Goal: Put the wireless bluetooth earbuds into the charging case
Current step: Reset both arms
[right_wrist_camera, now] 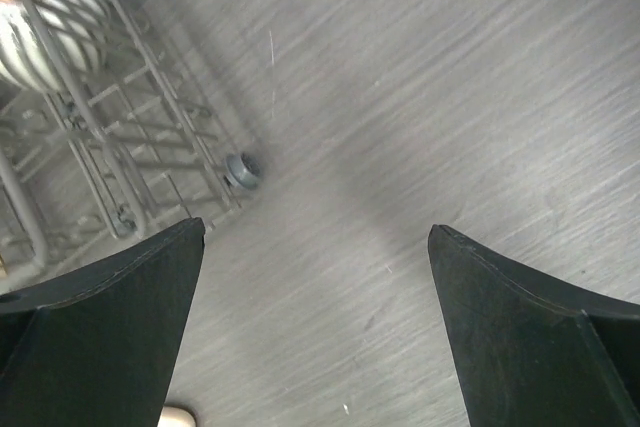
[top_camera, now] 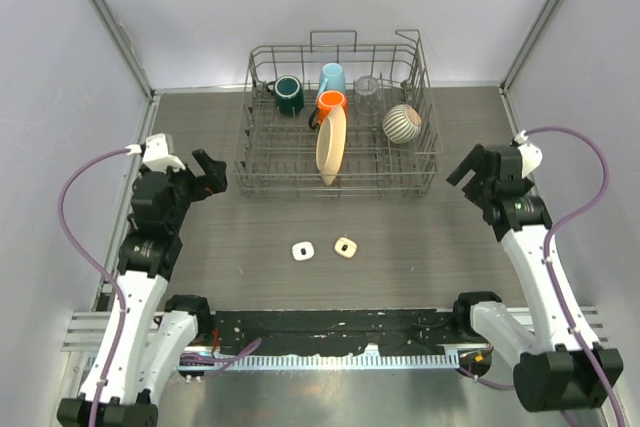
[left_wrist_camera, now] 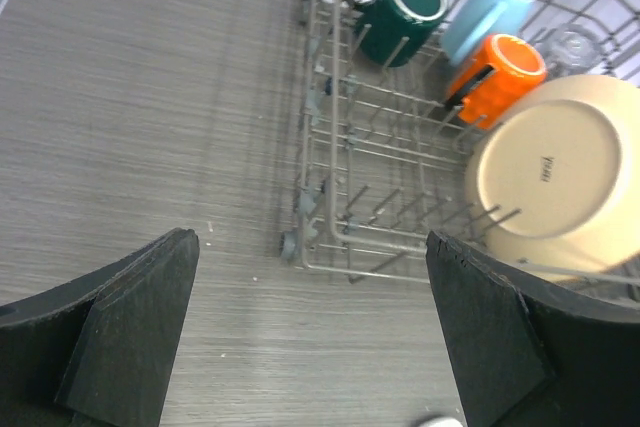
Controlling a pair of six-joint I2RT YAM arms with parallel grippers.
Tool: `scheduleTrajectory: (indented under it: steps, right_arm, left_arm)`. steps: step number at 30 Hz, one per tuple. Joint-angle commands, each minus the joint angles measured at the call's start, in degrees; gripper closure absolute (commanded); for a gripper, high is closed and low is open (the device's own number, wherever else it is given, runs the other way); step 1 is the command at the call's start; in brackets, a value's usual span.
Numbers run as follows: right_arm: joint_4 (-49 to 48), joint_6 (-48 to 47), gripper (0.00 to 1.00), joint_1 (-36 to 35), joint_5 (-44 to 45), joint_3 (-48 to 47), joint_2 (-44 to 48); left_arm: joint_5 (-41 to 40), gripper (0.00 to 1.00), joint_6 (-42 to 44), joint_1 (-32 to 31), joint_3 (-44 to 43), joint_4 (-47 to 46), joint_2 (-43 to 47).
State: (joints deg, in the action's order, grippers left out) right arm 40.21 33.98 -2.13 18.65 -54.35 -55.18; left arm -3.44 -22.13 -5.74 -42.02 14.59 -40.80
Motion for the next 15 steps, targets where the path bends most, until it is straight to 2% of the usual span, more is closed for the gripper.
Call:
scheduleTrajectory:
  steps: [1,4,7,10,15]
  right_arm:
    - [-8.20,0.04,0.01,0.02,-3.18,9.14,10.77]
    - [-11.47,0.39,0.01,-0.68,-6.79,13.90,11.68]
    - [-12.25,0.74,0.00,-3.65,-0.13,17.94,11.93]
    - [-16.90,-0.05,0.00,-6.65,7.78,23.21,16.49]
    - [-23.05,-3.19,0.00,-12.63,22.89,29.55,23.35]
  left_arm:
    - [4.59,0.00,-0.62,0.38,2.97,0.10,8.43]
    - [1.69,0.00,-3.36,0.38,6.67,-3.59,13.72]
    - [-3.05,0.00,-5.81,0.29,6.26,-2.30,13.99]
    - [-7.86,0.00,-9.23,0.38,4.67,-0.10,11.72]
    - [-10.44,0.00,-9.86,0.38,3.18,2.54,8.72]
